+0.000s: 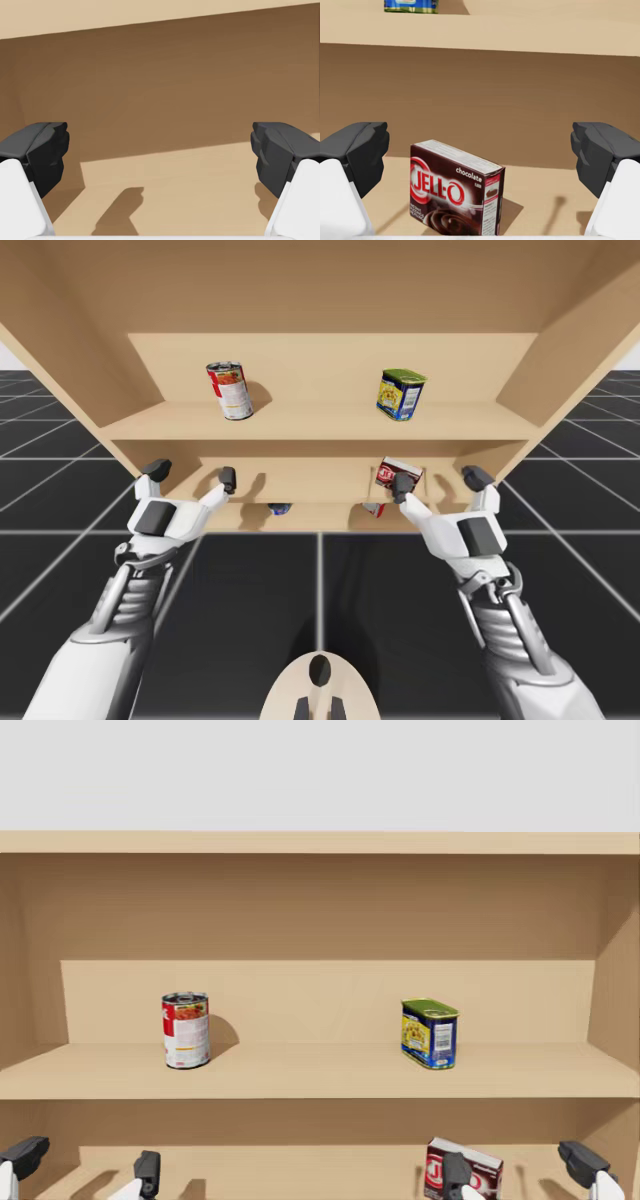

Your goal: Find the tomato soup can on the shelf and bring it to me.

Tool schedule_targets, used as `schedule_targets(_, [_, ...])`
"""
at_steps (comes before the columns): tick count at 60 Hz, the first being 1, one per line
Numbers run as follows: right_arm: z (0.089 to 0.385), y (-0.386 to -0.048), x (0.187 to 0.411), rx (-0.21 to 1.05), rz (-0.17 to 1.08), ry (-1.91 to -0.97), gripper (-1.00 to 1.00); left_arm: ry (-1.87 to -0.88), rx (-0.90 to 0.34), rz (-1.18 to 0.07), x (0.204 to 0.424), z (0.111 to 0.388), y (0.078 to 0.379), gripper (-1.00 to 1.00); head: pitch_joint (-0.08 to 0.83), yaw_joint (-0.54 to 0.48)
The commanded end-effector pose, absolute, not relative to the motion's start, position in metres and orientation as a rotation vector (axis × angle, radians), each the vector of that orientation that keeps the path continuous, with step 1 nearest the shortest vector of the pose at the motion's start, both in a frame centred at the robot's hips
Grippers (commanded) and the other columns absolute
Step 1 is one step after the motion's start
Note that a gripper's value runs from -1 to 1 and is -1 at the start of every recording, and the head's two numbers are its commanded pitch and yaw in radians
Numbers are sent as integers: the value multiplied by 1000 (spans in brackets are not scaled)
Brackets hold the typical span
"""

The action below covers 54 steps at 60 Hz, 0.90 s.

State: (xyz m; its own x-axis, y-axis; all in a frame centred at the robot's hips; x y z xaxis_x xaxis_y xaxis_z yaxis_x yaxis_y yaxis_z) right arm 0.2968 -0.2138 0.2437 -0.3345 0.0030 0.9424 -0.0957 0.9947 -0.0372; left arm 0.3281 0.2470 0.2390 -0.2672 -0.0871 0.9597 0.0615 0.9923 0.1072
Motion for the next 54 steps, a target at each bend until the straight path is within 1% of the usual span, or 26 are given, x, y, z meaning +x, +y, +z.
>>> schedule_targets(1, [242, -210, 294, 72, 58, -1925, -1000, -1835, 19, -143, 328, 239, 247, -1000, 3, -15])
schedule_targets(8, [244, -211, 296, 89, 72, -1911, -1000, -1835, 17, -140, 328, 239, 247, -1000, 18, -6])
schedule_targets(12, [243, -211, 297, 89, 71, -1906, -1000, -1834, 16, -139, 328, 239, 247, -1000, 33, 18])
schedule_targets(20, [243, -211, 297, 77, 73, -1907, -1000, -1831, 13, -139, 329, 238, 246, -1000, 75, 121])
schedule_targets(21, [244, -211, 297, 77, 71, -1906, -1000, -1830, 13, -140, 329, 238, 246, -1000, 86, 150])
schedule_targets(25, [244, -212, 297, 80, 66, -1903, -1000, -1830, 11, -142, 329, 238, 245, -1000, 103, 206])
schedule_targets(29, [244, -212, 297, 79, 66, -1903, -1000, -1829, 9, -144, 329, 237, 245, -1000, 113, 247])
schedule_targets(33, [244, -212, 297, 78, 66, -1903, -1000, -1828, 5, -145, 328, 238, 244, -1000, 117, 262])
schedule_targets(39, [244, -212, 297, 79, 63, -1901, -1000, -1825, -11, -152, 325, 240, 242, -1000, 118, 249])
schedule_targets(45, [244, -212, 298, 77, 58, -1900, -1000, -1861, -56, -153, 311, 253, 238, -1000, 121, 236])
schedule_targets(48, [245, -212, 298, 77, 55, -1899, -1000, -1848, -95, -151, 300, 265, 235, -1000, 122, 234])
schedule_targets(50, [245, -212, 298, 76, 53, -1898, -1000, -1837, -89, -172, 289, 276, 233, -1000, 121, 234])
schedule_targets(54, [244, -212, 299, 67, 53, -1894, -1000, -1806, -81, -195, 277, 291, 232, -1000, 124, 237])
